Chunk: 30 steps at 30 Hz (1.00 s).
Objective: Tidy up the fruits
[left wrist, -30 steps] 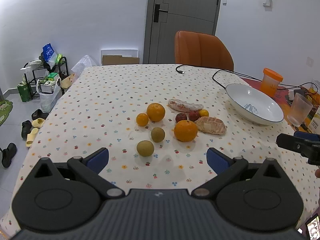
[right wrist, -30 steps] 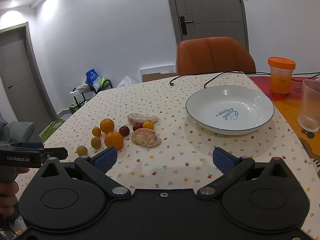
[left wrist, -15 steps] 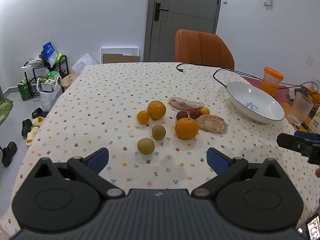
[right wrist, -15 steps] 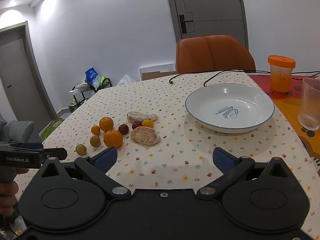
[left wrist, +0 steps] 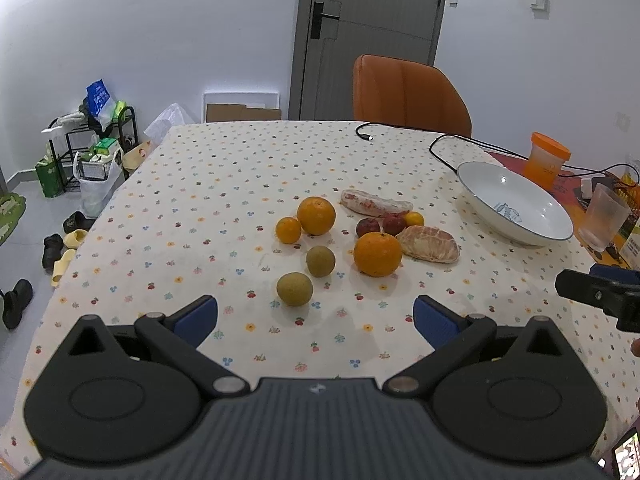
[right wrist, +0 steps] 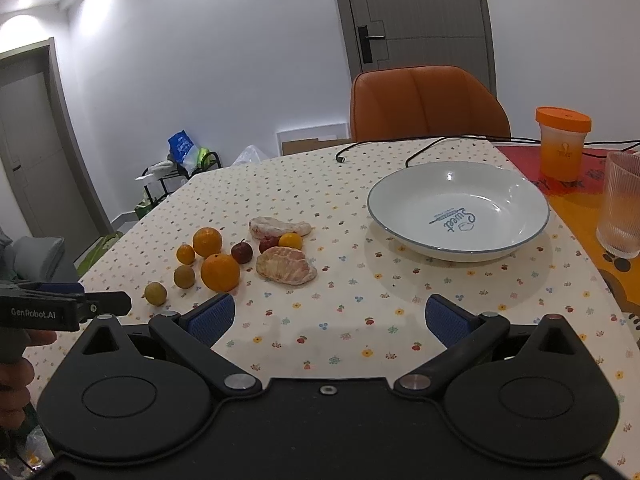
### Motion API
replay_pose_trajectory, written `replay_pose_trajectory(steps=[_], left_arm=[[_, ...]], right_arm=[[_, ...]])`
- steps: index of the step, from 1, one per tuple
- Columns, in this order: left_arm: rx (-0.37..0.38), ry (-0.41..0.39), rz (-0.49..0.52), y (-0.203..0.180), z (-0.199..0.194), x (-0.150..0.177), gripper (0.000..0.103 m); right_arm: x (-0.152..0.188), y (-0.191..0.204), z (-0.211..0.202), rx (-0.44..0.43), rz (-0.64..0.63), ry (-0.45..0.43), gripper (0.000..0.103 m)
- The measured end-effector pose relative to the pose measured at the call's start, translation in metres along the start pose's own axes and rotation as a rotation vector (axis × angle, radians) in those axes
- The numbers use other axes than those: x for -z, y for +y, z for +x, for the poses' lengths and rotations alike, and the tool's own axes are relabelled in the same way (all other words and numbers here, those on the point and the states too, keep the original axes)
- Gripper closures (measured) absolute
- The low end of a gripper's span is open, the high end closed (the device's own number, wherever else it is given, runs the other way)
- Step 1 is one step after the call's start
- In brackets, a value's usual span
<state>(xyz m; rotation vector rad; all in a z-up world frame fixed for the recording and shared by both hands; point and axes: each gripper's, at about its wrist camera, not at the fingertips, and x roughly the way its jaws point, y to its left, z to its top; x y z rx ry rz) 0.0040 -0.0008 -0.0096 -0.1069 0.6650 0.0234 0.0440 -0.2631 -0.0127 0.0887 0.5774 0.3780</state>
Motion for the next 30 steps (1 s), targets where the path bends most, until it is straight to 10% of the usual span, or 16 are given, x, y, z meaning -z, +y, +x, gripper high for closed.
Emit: replay_pose_trajectory(steps=[24, 30], left_arm=[[0.029, -0.039, -0.017, 0.012, 0.037, 0.002, 0.002], [0.019, -0.041, -0.032, 0.017, 0.049, 0.002, 0.021]], right_arm=[[-0.003, 0.007, 0.04, -0.04, -0.042, -0.003, 0.0], [-0.004, 0.01, 0.055, -0.082, -0.036, 0.014, 0.0]])
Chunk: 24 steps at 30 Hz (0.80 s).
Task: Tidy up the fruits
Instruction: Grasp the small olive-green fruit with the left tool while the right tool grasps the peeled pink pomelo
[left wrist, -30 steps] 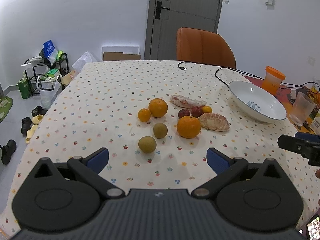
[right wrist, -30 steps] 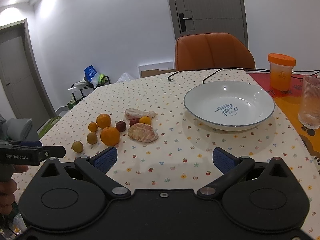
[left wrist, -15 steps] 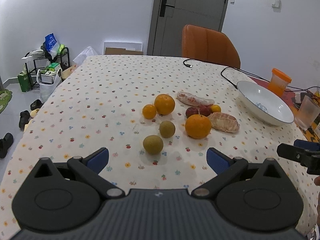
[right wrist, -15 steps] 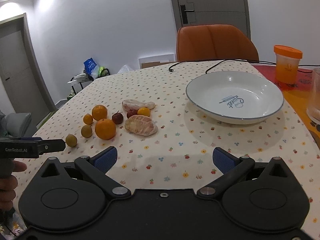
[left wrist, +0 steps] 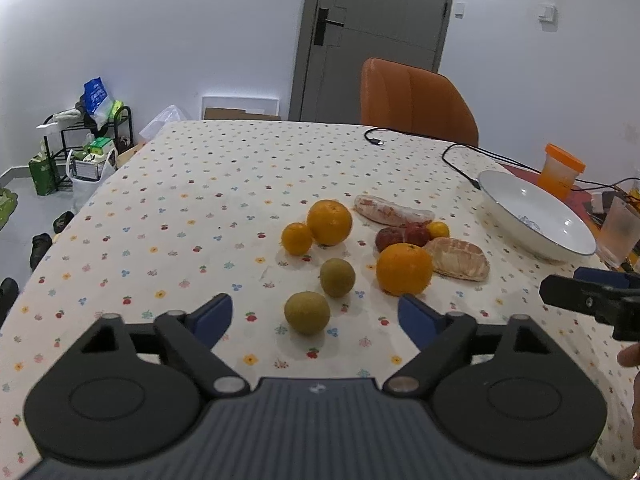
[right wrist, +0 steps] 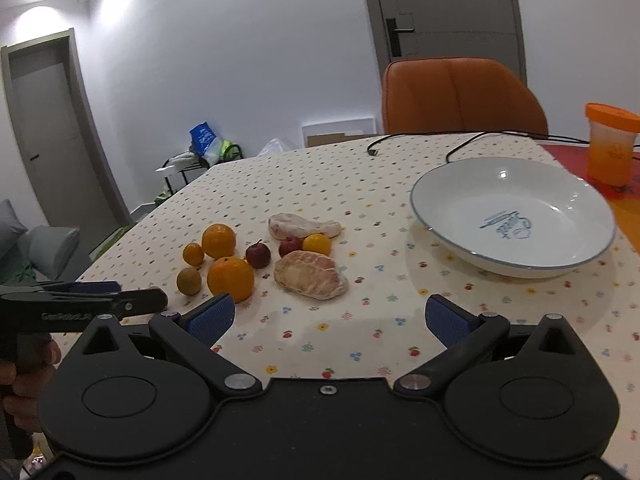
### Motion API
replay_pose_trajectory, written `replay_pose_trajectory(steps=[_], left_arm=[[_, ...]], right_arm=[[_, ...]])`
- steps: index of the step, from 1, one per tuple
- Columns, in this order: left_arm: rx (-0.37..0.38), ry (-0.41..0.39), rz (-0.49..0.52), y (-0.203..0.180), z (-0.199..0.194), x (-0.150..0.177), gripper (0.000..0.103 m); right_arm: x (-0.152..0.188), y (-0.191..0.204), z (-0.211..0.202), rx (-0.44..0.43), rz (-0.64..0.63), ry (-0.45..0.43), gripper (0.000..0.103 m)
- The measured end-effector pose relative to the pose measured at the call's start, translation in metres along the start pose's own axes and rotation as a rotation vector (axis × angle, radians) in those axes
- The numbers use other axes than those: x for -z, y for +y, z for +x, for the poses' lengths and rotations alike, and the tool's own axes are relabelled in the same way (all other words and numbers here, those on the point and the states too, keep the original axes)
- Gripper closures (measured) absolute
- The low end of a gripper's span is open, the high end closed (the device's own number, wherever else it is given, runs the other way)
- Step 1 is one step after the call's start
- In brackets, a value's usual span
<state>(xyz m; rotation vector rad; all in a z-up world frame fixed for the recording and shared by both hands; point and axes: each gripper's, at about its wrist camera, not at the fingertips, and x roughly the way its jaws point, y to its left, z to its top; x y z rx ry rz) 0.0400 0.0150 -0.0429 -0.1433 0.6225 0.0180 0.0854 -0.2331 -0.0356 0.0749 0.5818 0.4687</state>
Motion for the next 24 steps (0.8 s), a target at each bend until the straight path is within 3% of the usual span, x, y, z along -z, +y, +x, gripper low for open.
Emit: replay_pose_trajectory(steps=[7, 10, 11, 14, 18, 24], left_arm=[[-0.001, 0.027, -0.012, 0.006, 0.016, 0.0, 0.046], [-0.004, 0.024, -0.01, 0.007, 0.02, 0.001, 0.064], [-0.002, 0.023, -0.003, 0.006, 0.021, 0.001, 0.077], [0.036, 0.024, -0.017, 0.01, 0.021, 0.0, 0.077], [0.02, 0.007, -0.02, 0.015, 0.02, 0.0, 0.077], [0.003, -0.001, -0.047, 0.029, 0.019, -0.003, 0.077]], right_arm=[[-0.003, 0.0, 0.014, -0.012, 0.003, 0.004, 0.0], [-0.004, 0.0, 0.02, -0.01, 0.002, 0.012, 0.0], [-0.005, 0.001, 0.023, -0.005, -0.004, 0.016, 0.0], [-0.007, 0.004, 0.03, 0.01, -0.027, 0.024, 0.0], [-0.01, 0.01, 0.04, 0.013, -0.057, 0.028, 0.002], [-0.012, 0.015, 0.058, 0.008, -0.093, 0.053, 0.013]])
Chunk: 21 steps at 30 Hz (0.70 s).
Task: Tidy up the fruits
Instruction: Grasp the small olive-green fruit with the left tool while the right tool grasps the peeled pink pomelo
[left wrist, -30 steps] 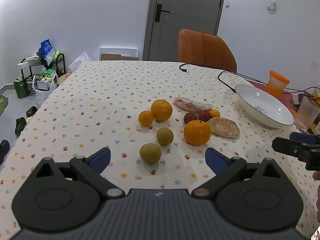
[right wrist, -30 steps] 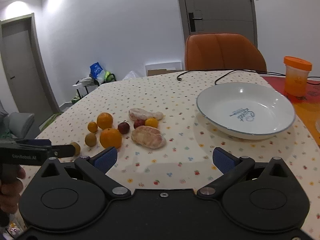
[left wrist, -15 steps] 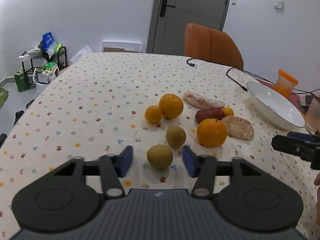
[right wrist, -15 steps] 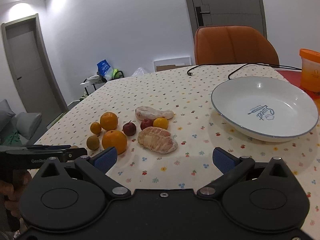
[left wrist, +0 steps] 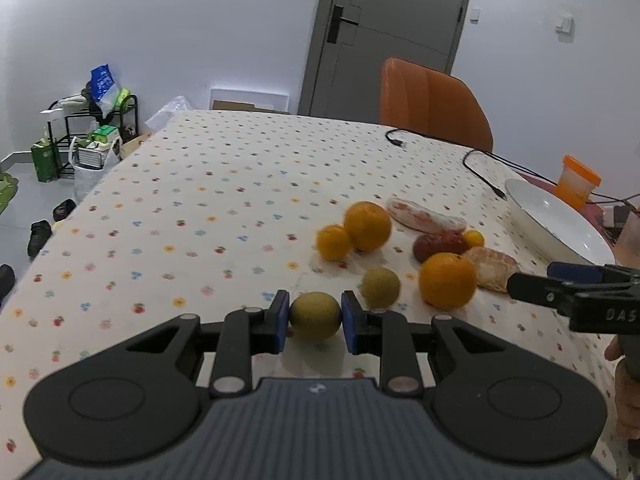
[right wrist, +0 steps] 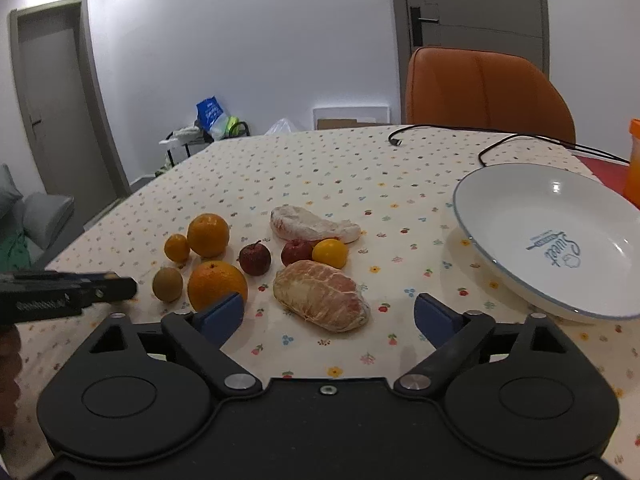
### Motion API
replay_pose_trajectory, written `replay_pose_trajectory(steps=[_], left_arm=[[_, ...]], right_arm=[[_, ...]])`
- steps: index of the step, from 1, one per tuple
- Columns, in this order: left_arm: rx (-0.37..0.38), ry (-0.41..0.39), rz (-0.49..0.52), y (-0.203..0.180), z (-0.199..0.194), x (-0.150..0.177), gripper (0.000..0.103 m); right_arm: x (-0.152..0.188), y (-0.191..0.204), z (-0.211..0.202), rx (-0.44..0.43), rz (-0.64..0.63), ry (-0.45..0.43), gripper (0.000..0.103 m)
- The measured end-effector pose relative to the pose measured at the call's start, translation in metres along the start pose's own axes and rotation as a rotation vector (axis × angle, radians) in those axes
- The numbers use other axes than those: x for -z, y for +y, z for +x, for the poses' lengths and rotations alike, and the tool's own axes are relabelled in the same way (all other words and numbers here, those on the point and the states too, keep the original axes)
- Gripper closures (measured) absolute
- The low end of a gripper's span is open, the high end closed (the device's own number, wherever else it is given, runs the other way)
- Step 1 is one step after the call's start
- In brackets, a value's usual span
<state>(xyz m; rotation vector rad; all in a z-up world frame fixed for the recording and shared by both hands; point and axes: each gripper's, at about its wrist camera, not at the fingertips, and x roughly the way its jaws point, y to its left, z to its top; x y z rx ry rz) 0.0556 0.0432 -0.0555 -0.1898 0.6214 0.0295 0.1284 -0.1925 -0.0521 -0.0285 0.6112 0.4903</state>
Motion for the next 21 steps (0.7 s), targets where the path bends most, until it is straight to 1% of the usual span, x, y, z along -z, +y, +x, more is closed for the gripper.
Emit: replay_pose_trajectory(steps=[3, 5, 7, 10, 12, 14, 15, 16, 17, 18, 19, 21], left_arm=[[-0.011, -0.004, -0.008, 0.005, -0.001, -0.001, 0.077], [-0.016, -0.007, -0.019, 0.009, -0.001, -0.002, 0.077], [-0.017, -0.011, -0.026, 0.012, -0.002, -0.002, 0.077], [-0.016, -0.015, -0.036, 0.016, -0.003, -0.002, 0.077], [-0.018, -0.018, -0.042, 0.018, -0.004, -0.002, 0.077], [-0.018, -0.018, -0.047, 0.019, -0.005, -0.002, 0.077], [-0.019, -0.02, -0.045, 0.019, -0.005, -0.003, 0.077], [-0.02, -0.019, -0.041, 0.019, -0.006, -0.003, 0.077], [-0.021, -0.019, -0.039, 0.019, -0.006, -0.003, 0.077], [-0.022, -0.016, -0.037, 0.018, -0.006, -0.003, 0.077], [-0.022, -0.015, -0.035, 0.018, -0.007, -0.004, 0.077], [-0.024, -0.014, -0.028, 0.016, -0.007, -0.004, 0.077]], right_arm=[[-0.001, 0.0, 0.009, -0.006, -0.011, 0.014, 0.015], [-0.002, 0.0, 0.016, -0.007, -0.019, 0.03, 0.02], [-0.003, 0.001, 0.022, -0.003, -0.027, 0.049, 0.021], [-0.006, 0.005, 0.028, 0.0, -0.068, 0.058, 0.023], [-0.007, 0.006, 0.031, 0.006, -0.084, 0.059, 0.026], [-0.008, 0.007, 0.032, 0.015, -0.094, 0.054, 0.037], [-0.008, 0.007, 0.032, 0.013, -0.097, 0.052, 0.038], [-0.008, 0.008, 0.031, 0.011, -0.099, 0.05, 0.042], [-0.007, 0.009, 0.029, 0.006, -0.099, 0.047, 0.049], [-0.006, 0.01, 0.027, -0.002, -0.099, 0.047, 0.053], [-0.005, 0.01, 0.025, -0.011, -0.097, 0.049, 0.059], [-0.001, 0.01, 0.019, -0.034, -0.092, 0.041, 0.067]])
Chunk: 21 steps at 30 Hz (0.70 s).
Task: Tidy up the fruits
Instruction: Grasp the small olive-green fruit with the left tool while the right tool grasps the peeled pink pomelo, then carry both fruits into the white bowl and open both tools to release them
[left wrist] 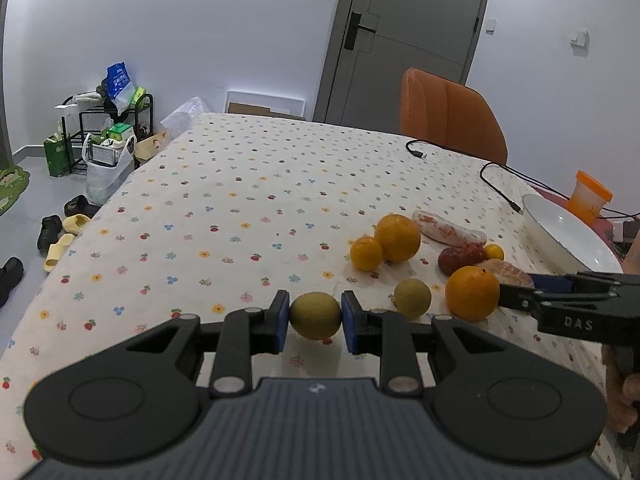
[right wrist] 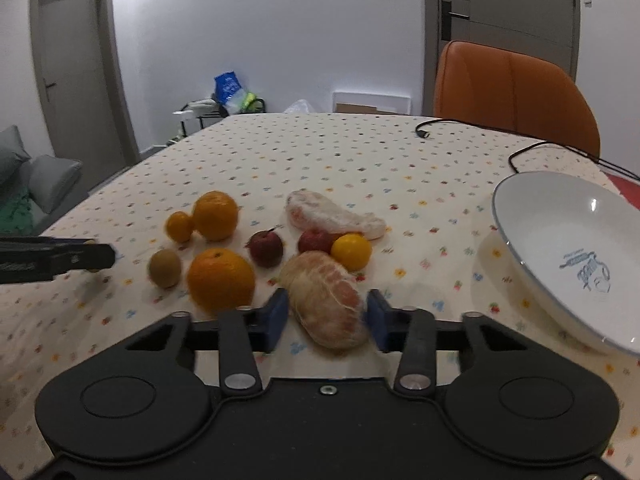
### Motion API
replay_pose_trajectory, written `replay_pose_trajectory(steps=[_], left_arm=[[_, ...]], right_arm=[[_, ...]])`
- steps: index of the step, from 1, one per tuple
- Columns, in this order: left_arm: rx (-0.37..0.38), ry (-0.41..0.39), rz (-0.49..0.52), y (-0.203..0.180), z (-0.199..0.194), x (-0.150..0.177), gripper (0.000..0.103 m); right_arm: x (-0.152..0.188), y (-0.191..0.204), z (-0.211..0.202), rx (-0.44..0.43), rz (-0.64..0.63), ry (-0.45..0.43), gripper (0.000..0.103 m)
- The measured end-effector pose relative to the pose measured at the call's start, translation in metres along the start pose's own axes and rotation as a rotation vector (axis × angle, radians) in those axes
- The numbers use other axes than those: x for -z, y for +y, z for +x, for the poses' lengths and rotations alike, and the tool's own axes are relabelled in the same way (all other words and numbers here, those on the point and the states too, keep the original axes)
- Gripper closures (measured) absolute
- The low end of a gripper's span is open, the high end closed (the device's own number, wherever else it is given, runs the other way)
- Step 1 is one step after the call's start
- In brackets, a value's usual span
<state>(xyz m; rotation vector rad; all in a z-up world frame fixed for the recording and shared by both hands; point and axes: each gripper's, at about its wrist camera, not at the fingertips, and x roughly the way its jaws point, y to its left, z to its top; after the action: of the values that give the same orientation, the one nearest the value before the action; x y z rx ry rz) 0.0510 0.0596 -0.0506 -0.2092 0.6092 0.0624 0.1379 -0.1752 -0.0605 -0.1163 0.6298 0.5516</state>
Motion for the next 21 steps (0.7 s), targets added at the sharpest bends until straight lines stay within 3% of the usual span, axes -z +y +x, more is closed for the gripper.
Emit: replay_pose_trajectory(steps=[2, 9, 21], left_arm=[[-0.001, -0.002, 0.008, -0.003, 0.0, 0.0, 0.077], [0.008, -0.005, 0.047, -0.017, -0.003, -0.002, 0.077], [0.058, -0.029, 0.121, -0.062, -0.002, -0.014, 0.077]], right_arm=[[0.004, -0.002, -0.006, -0.025, 0.016, -0.009, 0.073], [0.011, -0.01, -0.025, -0.068, 0.07, -0.072, 0.074], [0.017, -0.042, -0.065, -0.036, 0.151, -0.173, 0.075]])
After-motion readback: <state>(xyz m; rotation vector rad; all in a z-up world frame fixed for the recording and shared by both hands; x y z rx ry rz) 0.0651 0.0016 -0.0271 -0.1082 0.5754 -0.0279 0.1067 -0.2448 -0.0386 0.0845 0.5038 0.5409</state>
